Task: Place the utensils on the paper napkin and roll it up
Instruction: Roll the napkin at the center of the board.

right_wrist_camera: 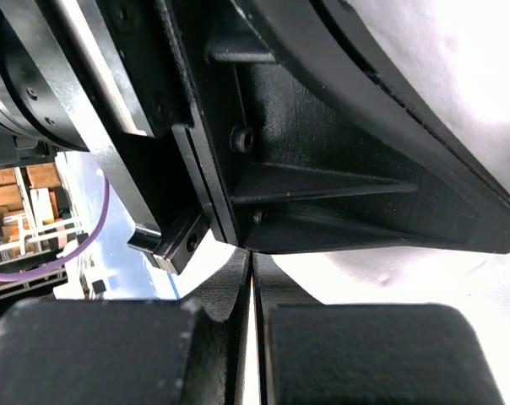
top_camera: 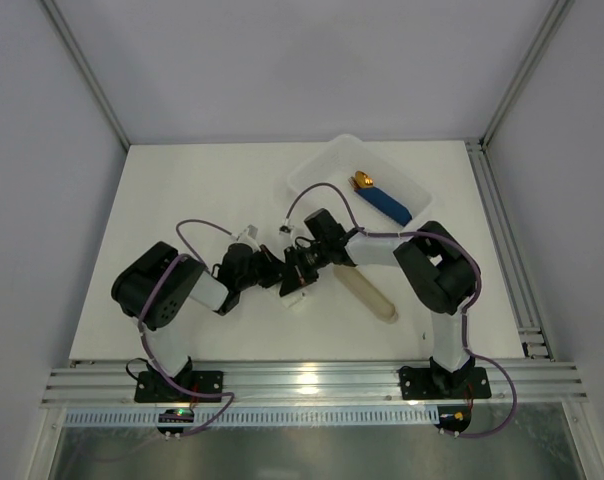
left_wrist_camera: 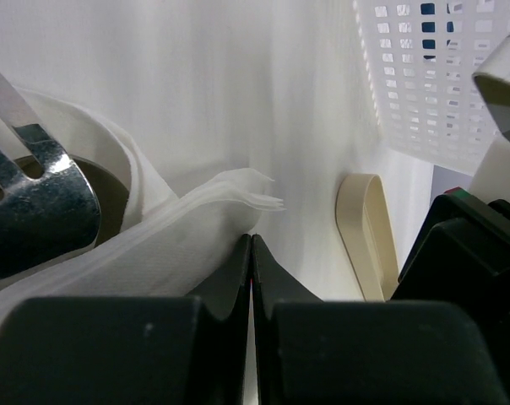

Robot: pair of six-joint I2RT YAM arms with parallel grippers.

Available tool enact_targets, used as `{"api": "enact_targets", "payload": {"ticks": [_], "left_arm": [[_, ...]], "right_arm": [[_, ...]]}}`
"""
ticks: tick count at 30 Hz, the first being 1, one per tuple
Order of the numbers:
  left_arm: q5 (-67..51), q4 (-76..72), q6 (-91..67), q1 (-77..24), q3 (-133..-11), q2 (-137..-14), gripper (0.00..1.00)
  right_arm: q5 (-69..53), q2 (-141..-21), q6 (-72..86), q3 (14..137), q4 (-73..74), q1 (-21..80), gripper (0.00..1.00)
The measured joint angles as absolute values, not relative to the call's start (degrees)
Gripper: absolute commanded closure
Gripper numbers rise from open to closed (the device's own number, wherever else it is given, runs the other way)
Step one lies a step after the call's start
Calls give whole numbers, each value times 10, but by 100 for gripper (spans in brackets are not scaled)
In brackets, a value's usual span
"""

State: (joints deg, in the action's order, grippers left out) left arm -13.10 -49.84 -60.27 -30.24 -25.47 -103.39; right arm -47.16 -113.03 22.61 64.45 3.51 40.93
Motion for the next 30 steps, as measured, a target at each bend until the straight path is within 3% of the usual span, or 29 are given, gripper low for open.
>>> {"api": "enact_targets", "payload": {"ticks": [30], "left_arm": [[-128, -474, -611, -303, -262, -1028, 100]], "right_arm": [[-486, -1133, 273, 522, -115, 410, 96]]}}
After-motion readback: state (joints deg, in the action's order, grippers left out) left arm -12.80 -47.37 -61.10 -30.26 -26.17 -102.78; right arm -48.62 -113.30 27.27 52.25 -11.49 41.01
